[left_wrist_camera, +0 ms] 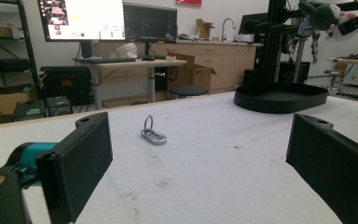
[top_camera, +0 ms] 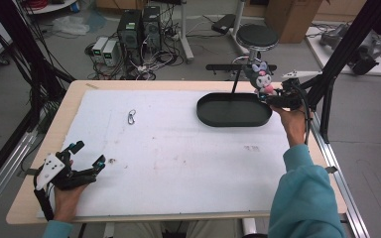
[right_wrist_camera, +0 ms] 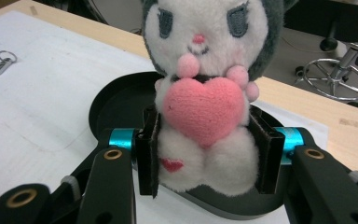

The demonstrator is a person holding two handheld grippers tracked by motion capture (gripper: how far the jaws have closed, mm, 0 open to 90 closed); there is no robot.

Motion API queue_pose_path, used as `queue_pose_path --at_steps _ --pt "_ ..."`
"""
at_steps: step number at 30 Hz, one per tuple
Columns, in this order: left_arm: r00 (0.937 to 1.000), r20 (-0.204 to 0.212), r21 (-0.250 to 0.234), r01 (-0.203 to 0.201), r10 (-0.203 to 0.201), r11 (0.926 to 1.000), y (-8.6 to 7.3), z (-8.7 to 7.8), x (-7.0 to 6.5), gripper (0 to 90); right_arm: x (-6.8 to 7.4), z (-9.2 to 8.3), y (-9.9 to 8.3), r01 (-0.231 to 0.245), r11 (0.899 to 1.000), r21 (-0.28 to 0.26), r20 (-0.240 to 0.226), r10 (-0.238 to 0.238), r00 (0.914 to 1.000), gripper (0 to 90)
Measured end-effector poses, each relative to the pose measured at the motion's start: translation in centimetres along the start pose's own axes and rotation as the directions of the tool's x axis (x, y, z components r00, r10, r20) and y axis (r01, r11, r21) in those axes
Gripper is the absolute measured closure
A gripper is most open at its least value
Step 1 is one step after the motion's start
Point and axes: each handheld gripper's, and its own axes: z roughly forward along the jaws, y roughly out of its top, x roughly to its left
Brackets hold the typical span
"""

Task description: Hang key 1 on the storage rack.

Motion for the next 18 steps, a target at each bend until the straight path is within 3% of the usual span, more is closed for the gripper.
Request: queue_pose_path --at_steps 18 --pt "1.0 0.0 0.0 0.0 0.0 1.0 0.0 0.0 0.0 7.1 -0.91 0.62 0.46 -0.039 0.999 -0.031 0.014 0.039 0.9991 54.3"
